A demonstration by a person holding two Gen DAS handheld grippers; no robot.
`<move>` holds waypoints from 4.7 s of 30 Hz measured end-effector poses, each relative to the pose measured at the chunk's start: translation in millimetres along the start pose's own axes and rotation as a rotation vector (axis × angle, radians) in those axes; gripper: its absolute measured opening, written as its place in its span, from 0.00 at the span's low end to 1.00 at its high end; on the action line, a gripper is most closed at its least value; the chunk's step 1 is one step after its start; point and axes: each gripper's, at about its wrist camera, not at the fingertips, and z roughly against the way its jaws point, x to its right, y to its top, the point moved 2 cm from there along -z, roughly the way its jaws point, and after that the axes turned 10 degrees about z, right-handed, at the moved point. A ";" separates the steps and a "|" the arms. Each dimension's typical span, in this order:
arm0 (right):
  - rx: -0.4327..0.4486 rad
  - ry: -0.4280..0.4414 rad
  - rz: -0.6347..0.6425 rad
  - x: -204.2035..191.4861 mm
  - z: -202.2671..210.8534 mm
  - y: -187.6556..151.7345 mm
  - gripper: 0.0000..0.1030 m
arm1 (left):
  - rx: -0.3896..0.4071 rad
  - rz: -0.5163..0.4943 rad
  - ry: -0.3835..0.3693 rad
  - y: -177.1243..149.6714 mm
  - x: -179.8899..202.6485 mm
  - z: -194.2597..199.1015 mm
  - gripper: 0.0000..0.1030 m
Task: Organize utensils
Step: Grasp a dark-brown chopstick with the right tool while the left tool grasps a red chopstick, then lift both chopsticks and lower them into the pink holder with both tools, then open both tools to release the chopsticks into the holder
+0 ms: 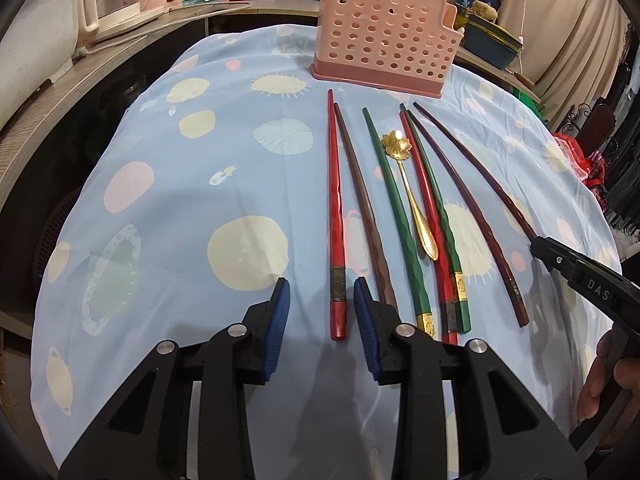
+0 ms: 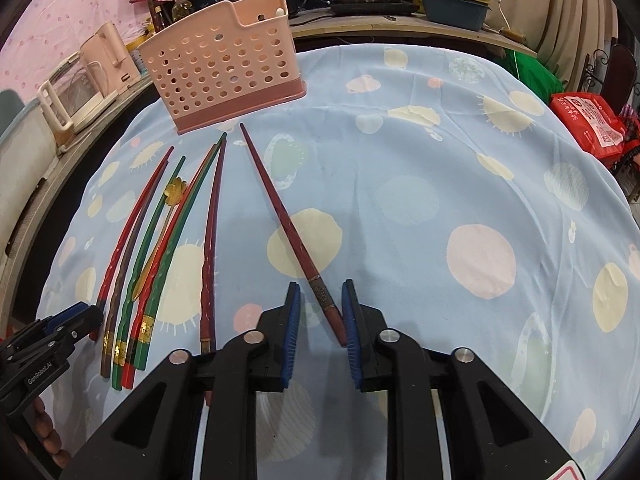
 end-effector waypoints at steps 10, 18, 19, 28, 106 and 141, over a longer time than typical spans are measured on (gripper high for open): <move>0.001 0.016 0.000 -2.6 3.0 -5.4 0.11 | -0.009 -0.012 -0.021 -2.4 1.5 0.1 0.11; 0.002 0.036 -0.005 -7.5 12.4 -13.6 0.09 | -0.022 -0.018 -0.035 -7.6 3.4 3.9 0.07; 0.004 0.039 -0.006 -8.1 14.3 -14.6 0.08 | -0.023 -0.020 -0.036 -8.7 4.0 5.0 0.07; 0.051 0.060 -0.014 -9.7 40.2 -16.8 0.07 | 0.014 -0.014 -0.057 -5.3 6.9 28.8 0.07; 0.615 0.155 -0.088 -16.8 82.7 346.4 0.06 | 0.599 -0.072 -0.150 334.6 87.5 120.9 0.07; 0.454 0.093 -0.013 -17.7 83.2 188.5 0.48 | 0.402 0.004 -0.056 207.5 43.7 77.9 0.50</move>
